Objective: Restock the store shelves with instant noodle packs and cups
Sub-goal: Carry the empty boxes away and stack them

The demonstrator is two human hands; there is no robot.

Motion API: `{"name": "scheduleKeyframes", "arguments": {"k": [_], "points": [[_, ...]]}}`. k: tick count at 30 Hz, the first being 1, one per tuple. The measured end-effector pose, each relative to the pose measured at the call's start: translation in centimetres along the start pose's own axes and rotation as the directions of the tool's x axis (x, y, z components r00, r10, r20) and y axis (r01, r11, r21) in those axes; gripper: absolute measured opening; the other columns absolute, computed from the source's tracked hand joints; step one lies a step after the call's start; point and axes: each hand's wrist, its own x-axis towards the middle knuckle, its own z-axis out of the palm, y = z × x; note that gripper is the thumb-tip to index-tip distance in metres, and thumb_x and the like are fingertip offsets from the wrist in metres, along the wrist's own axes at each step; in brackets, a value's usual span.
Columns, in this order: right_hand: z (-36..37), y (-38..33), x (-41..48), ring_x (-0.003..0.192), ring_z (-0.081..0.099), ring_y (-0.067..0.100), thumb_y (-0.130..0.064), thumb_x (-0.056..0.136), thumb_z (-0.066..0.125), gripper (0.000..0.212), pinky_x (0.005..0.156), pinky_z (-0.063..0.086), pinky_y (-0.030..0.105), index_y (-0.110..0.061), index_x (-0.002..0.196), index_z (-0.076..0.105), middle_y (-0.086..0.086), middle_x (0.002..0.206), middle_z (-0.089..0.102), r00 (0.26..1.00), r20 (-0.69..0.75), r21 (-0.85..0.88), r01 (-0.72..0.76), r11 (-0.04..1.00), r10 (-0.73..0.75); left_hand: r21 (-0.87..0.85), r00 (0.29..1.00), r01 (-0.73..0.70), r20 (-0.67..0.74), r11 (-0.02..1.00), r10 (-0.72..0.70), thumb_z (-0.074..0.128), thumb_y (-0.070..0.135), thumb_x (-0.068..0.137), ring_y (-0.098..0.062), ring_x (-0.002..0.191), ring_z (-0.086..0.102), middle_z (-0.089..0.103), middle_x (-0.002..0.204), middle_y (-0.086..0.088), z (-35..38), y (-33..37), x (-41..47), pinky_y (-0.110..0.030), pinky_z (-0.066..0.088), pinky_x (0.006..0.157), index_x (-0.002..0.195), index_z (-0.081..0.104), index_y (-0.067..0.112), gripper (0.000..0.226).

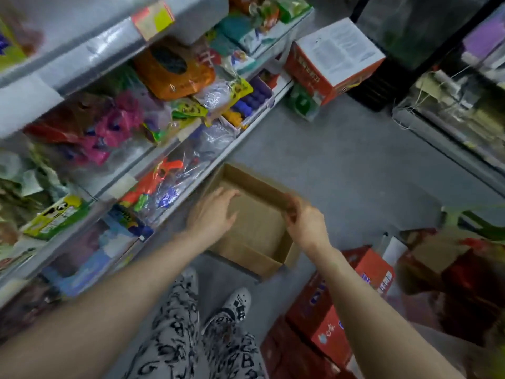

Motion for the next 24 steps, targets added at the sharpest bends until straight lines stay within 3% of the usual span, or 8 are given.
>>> {"name": "scheduleKeyframes", "arguments": {"k": [11, 16, 19, 24], "points": [[18.0, 11.3, 15.5, 0.099, 0.066, 0.031, -0.011, 0.089, 0.064, 0.051, 0.082, 0.055, 0.041, -0.017, 0.138, 0.052, 0.009, 0.128, 0.061, 0.992, 0.089, 0.049, -0.098, 0.994, 0.094, -0.045, 0.995, 0.048, 0.086, 0.998, -0.044, 0.069, 0.017, 0.084, -0.029, 0.116, 0.055, 0.057, 0.127, -0.006, 16.2, -10.8, 15.3, -0.039, 0.046, 0.097, 0.132, 0.056, 0.019, 0.049], [26.4, 17.0, 20.9, 0.112, 0.061, 0.031, -0.011, 0.093, 0.061, 0.054, 0.090, 0.053, 0.042, -0.016, 0.144, 0.046, 0.010, 0.135, 0.056, 0.988, 0.121, -0.018, -0.099, 0.995, 0.101, 0.026, 0.974, 0.070, 0.216, 0.997, -0.074, 0.066, 0.027, 0.090, -0.023, 0.118, 0.051, 0.053, 0.132, -0.001, 24.8, -15.8, 18.0, -0.033, 0.043, 0.092, 0.138, 0.049, 0.022, 0.052], [31.5, 20.2, 23.9, 0.128, 0.050, 0.031, -0.011, 0.095, 0.058, 0.060, 0.101, 0.048, 0.044, -0.017, 0.150, 0.037, 0.011, 0.146, 0.046, 0.984, 0.143, -0.112, -0.088, 0.990, 0.104, 0.040, 0.948, 0.038, 0.315, 0.998, -0.049, 0.061, 0.032, 0.094, -0.020, 0.127, 0.044, 0.045, 0.142, 0.003, 29.9, -18.4, 18.7, -0.028, 0.040, 0.091, 0.145, 0.041, 0.023, 0.055], [38.1, 23.2, 27.8, 0.149, 0.020, 0.032, -0.004, 0.094, 0.054, 0.075, 0.121, 0.025, 0.044, -0.018, 0.158, 0.016, 0.012, 0.163, 0.019, 0.984, 0.155, -0.249, -0.053, 0.967, 0.093, 0.124, 0.838, -0.091, 0.546, 0.988, 0.009, 0.061, 0.035, 0.094, -0.018, 0.130, 0.039, 0.043, 0.144, 0.005, 36.8, -22.5, 19.2, -0.030, 0.039, 0.101, 0.147, 0.038, 0.029, 0.058]]}}
